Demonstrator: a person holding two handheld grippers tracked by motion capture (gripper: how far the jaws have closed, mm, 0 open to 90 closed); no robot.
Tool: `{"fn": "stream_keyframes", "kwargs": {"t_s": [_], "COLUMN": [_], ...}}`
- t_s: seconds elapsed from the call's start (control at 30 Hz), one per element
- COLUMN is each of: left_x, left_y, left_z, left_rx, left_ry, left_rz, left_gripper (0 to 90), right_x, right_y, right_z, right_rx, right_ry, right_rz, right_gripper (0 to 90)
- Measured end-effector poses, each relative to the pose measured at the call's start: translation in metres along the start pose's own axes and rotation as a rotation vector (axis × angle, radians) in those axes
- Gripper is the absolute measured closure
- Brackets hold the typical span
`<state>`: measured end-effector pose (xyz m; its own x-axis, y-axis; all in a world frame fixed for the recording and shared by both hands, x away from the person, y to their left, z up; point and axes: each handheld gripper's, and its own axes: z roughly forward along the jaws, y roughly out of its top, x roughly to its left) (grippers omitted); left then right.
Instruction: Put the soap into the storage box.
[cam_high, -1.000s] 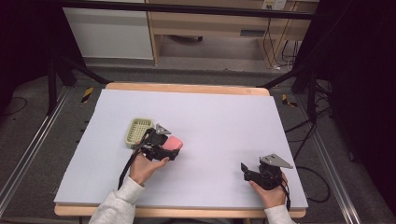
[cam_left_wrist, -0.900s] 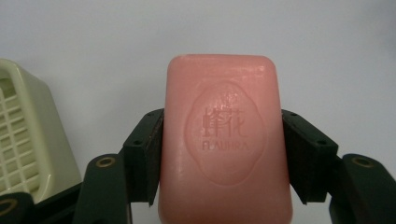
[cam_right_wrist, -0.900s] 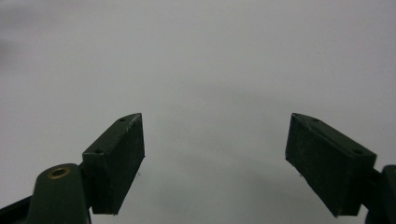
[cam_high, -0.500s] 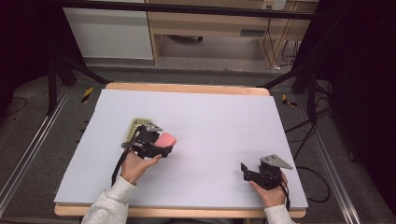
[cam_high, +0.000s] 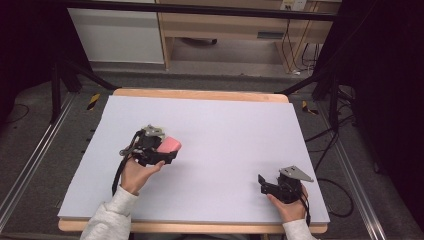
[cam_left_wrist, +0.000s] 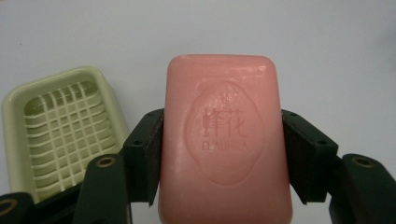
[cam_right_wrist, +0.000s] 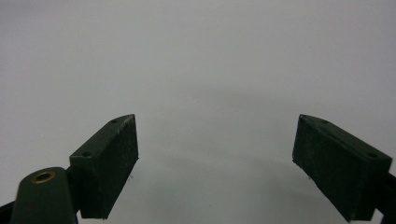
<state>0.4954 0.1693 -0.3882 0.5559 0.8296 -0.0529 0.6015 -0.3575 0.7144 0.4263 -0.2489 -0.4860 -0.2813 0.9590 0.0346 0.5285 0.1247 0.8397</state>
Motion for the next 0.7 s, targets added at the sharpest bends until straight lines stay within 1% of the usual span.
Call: {"fn": "stream_keyframes", "kwargs": {"t_s": [0.1, 0.3, 0.53, 0.57, 0.7], "left_x": [0.004, 0.015, 0.028, 0.030, 0.036], "left_y": [0.001, 0.002, 0.003, 0.003, 0.002], "left_z": [-0.004, -0.008, -0.007, -0.007, -0.005], "left_rx": [-0.009, -0.008, -0.006, -0.001, -0.003], "left_ry": [0.009, 0.034, 0.060, 0.064, 0.073], "left_rz": [-0.008, -0.023, -0.051, -0.050, -0.072], "left_gripper": [37.3, 37.2, 37.2, 37.2, 37.2], "right_x": [0.000, 0.001, 0.001, 0.001, 0.001], "right_y": [0.000, 0.000, 0.000, 0.000, 0.000], "right_z": [0.000, 0.000, 0.000, 0.000, 0.000], "right_rx": [-0.001, 0.004, 0.004, 0.004, 0.006], "right_ry": [-0.001, 0.003, 0.005, 0.005, 0.005], "right_rz": [0.003, 0.008, 0.006, 0.006, 0.004], "right_gripper": [14.4, 14.4, 14.5, 14.5, 14.5]}}
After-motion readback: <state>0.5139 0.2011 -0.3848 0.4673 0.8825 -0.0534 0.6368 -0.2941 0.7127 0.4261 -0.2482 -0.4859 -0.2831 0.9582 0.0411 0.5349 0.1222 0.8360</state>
